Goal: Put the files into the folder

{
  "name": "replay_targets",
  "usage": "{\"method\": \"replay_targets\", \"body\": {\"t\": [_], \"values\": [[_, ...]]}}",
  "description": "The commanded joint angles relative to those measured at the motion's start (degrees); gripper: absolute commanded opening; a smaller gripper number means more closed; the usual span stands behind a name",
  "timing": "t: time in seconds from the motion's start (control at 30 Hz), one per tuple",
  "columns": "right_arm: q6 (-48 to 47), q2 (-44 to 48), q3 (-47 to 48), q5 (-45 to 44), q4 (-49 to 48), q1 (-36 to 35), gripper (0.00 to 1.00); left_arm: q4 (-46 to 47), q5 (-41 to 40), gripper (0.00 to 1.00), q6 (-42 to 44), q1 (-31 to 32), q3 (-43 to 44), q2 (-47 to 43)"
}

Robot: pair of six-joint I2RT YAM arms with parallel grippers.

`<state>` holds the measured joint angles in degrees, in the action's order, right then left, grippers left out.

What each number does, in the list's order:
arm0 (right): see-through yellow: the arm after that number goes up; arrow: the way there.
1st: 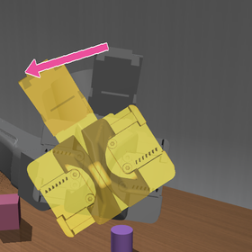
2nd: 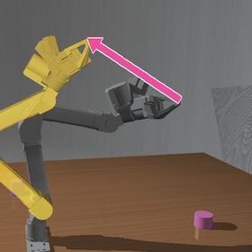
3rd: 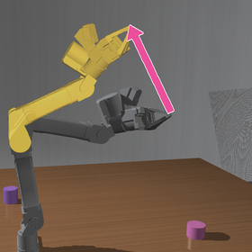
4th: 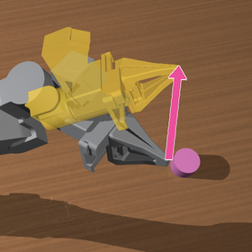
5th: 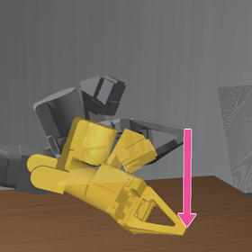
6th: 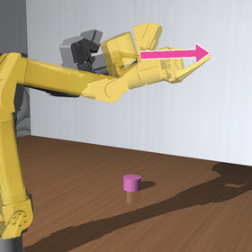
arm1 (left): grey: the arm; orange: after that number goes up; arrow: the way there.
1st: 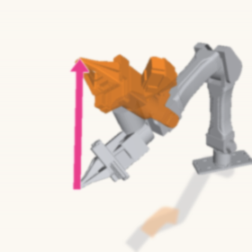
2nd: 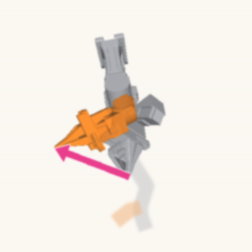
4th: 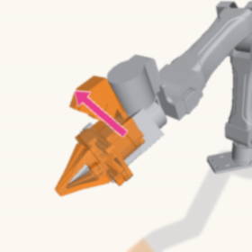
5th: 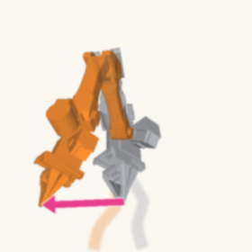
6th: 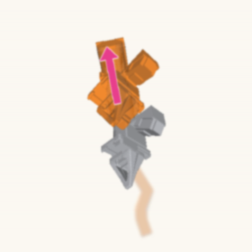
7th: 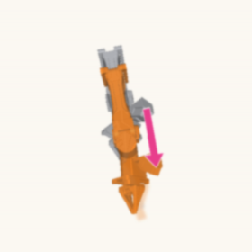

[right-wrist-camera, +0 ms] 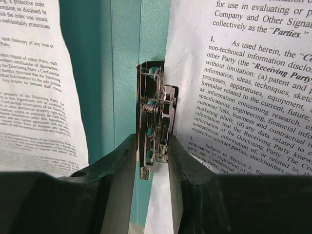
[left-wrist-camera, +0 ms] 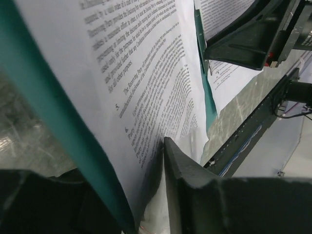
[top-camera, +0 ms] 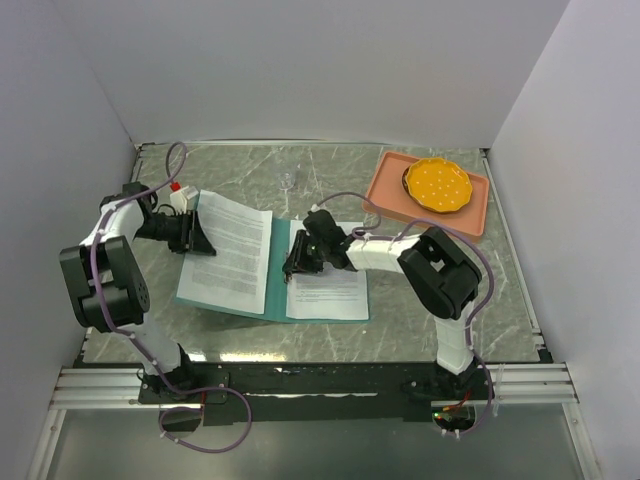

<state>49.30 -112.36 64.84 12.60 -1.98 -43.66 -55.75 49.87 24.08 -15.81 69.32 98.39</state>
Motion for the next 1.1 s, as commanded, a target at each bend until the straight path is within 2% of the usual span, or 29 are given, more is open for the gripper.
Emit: {"method": "replay_targets", "body": {"t": [0.0, 0.07, 0.2, 0.27, 0.37, 0.5, 0.6, 0.73, 0.83, 0.97, 1.07], "values": [[-3.94, -6.21, -0.69, -7.06, 13.58, -1.25, 0.23, -1.29, -3.19, 0.35, -1.84, 0.17, 3.36, -3.03], [-4.56, -4.81, -0.59, -7.94, 12.8, -1.78, 0.26, -0.42, -7.03, 0.33, -3.32, 1.22, 3.72, -4.08], [-6.93, -1.03, -1.2, -7.6, 8.84, -2.22, 0.48, 1.78, -13.65, 0.28, -6.22, 4.73, 3.72, -5.84], [-8.16, 0.99, -1.03, -7.24, 6.82, -2.22, 0.62, 1.96, -16.98, 0.25, -7.28, 5.96, 4.33, -5.49], [-10.27, 3.01, -0.42, -5.4, 5.06, -1.96, 0.72, 1.34, -18.05, 0.22, -8.6, 7.02, 5.65, -4.44], [-11.94, 7.4, -2.34, -4.43, 0.59, -0.91, 0.76, -0.59, -19.01, 0.19, -9.05, 7.73, 9.15, -3.12], [-12.21, 12.76, -5.86, -7.13, -0.4, 1.29, 0.77, -2.96, -21.11, 0.18, -8.35, 7.9, 12.84, -2.15], [-12.21, 19.7, -9.19, -14.5, 6.36, 4.45, 0.78, -5.86, -24.72, 0.18, -7.73, 7.9, 17.68, -0.04], [-10.46, 23.57, -15.17, -17.86, 6.99, 6.65, 0.78, -7.62, -26.74, 0.19, -6.85, 7.99, 20.59, 0.66], [-8.96, 23.24, -21.23, -14.72, 3.13, 9.38, 0.79, -10.43, -27.02, 0.23, -6.5, 9.13, 23.49, 1.89], [-8.61, 20.61, -21.42, -12.0, -0.21, 9.56, 0.79, -11.84, -26.57, 0.27, -6.5, 11.06, 23.93, 1.46]]}}
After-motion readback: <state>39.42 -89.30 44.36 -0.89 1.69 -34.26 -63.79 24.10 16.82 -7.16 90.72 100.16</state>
